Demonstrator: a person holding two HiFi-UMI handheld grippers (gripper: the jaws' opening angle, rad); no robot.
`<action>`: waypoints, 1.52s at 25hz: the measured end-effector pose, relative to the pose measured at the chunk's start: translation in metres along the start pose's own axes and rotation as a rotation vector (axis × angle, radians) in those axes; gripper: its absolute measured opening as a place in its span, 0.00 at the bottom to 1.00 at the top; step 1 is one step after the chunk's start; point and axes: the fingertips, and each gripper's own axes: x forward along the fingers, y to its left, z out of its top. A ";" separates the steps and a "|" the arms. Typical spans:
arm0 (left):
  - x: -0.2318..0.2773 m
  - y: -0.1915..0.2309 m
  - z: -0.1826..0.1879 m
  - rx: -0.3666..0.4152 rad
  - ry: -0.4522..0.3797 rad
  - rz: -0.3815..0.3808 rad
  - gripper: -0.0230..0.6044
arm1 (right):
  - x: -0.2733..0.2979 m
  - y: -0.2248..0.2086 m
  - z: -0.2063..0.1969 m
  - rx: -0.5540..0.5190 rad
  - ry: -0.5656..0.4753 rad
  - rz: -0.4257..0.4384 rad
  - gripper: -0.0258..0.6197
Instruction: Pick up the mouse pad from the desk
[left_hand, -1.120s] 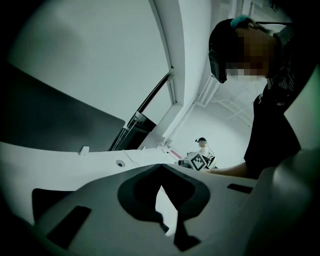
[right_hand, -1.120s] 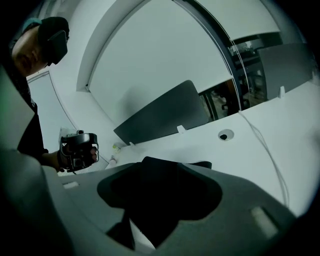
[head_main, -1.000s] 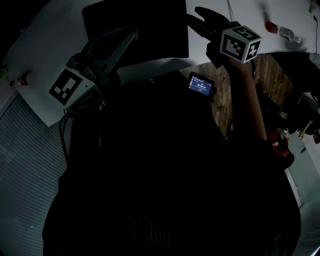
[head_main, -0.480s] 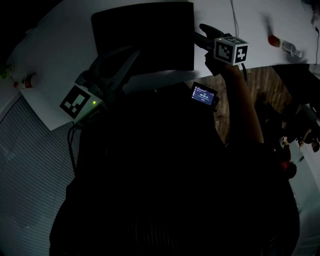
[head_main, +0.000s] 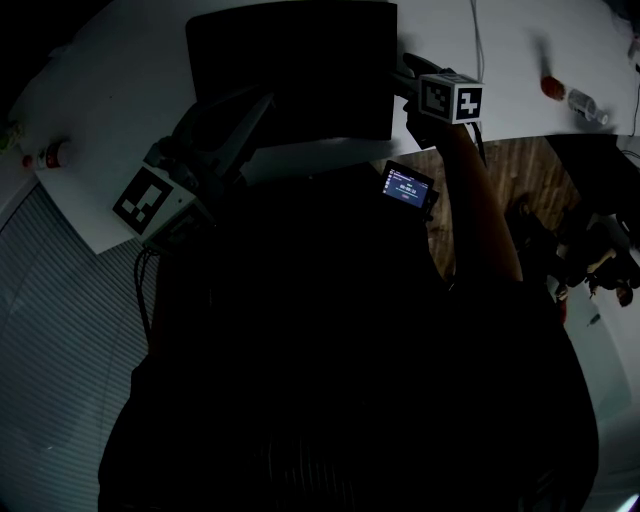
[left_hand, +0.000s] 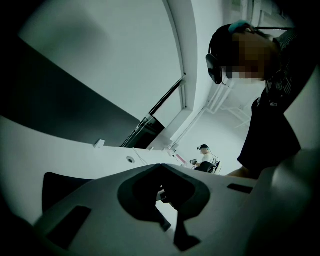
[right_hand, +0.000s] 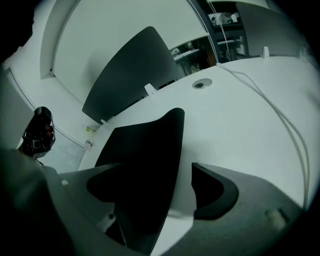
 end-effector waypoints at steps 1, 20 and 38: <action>0.000 0.000 0.000 -0.003 0.000 0.000 0.05 | 0.001 -0.001 0.000 0.001 0.003 -0.006 0.64; 0.002 0.005 0.001 -0.025 -0.005 0.024 0.05 | 0.013 0.013 -0.016 -0.095 0.090 0.016 0.79; 0.002 0.006 0.001 -0.023 -0.012 0.023 0.05 | 0.016 0.021 -0.002 -0.089 0.112 0.019 0.18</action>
